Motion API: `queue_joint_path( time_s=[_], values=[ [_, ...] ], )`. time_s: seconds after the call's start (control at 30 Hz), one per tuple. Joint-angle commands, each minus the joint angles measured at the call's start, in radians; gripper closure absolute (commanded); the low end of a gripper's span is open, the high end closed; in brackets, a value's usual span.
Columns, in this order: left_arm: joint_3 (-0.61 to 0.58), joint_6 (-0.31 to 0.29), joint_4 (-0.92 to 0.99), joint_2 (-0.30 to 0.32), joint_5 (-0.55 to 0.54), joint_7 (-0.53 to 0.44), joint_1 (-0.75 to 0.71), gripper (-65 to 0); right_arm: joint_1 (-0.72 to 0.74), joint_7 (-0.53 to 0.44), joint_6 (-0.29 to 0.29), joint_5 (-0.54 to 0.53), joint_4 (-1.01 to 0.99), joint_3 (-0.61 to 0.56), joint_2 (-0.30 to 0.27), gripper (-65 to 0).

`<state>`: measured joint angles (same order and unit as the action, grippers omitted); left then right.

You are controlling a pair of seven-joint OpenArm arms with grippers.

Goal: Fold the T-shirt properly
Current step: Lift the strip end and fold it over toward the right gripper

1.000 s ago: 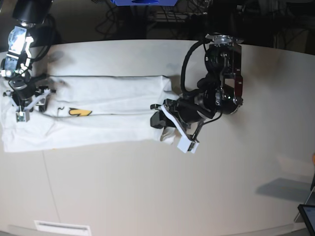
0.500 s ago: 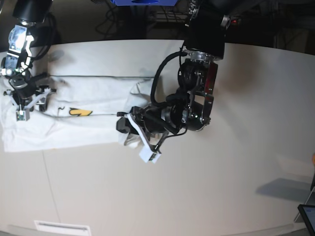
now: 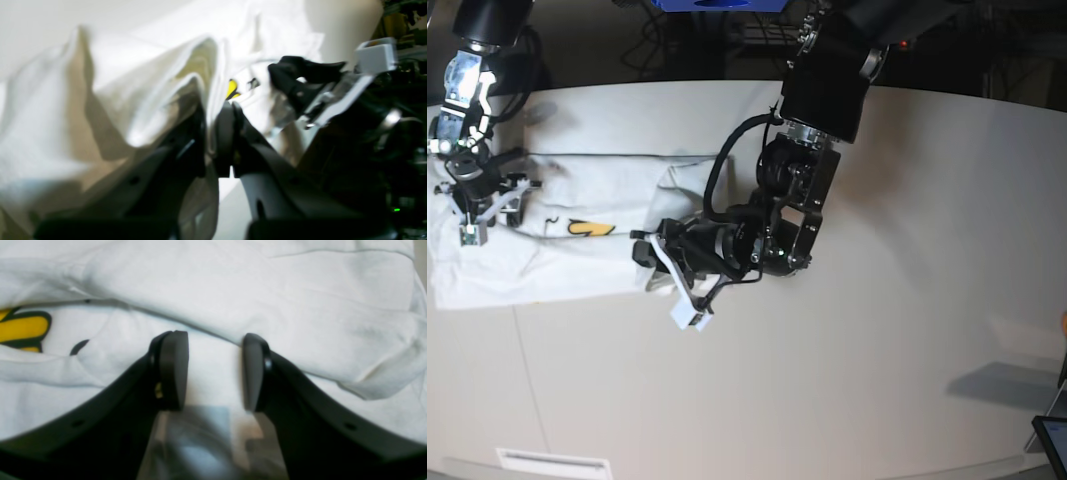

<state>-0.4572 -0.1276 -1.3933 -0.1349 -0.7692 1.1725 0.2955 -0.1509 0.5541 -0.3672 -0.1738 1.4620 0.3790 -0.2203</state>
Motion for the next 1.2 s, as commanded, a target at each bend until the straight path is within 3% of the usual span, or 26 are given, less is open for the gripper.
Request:
queue_joint_path(
  time_s=[0.0, 0.1, 0.83, 1.0, 1.17],
  values=[
    [-0.021, -0.005, -0.01, -0.019, -0.031, -0.035, 0.031, 0.0, -0.016, 0.093, -0.022, 0.032, -0.008, -0.01, 0.0, -26.4],
    [-0.053, -0.005, 0.015, -0.021, -0.032, -0.082, 0.032, 0.0, -0.016, 0.093, -0.022, 0.032, -0.008, -0.01, 0.0, -26.4],
    [-0.062, -0.013, 0.061, -0.022, -0.042, -0.13, 0.07, -0.5, -0.022, 0.09, -0.022, 0.032, -0.008, -0.008, 0.002, -26.4],
    [-0.093, -0.128, 0.061, -0.022, -0.042, -0.128, 0.074, -11.9, -0.022, 0.09, -0.022, 0.032, -0.008, -0.008, 0.002, -26.4],
    [-0.119, -0.146, 0.059, -0.022, -0.042, -0.131, 0.072, -22.3, -0.023, 0.09, -0.022, 0.032, -0.008, -0.008, 0.002, -26.4]
  ],
)
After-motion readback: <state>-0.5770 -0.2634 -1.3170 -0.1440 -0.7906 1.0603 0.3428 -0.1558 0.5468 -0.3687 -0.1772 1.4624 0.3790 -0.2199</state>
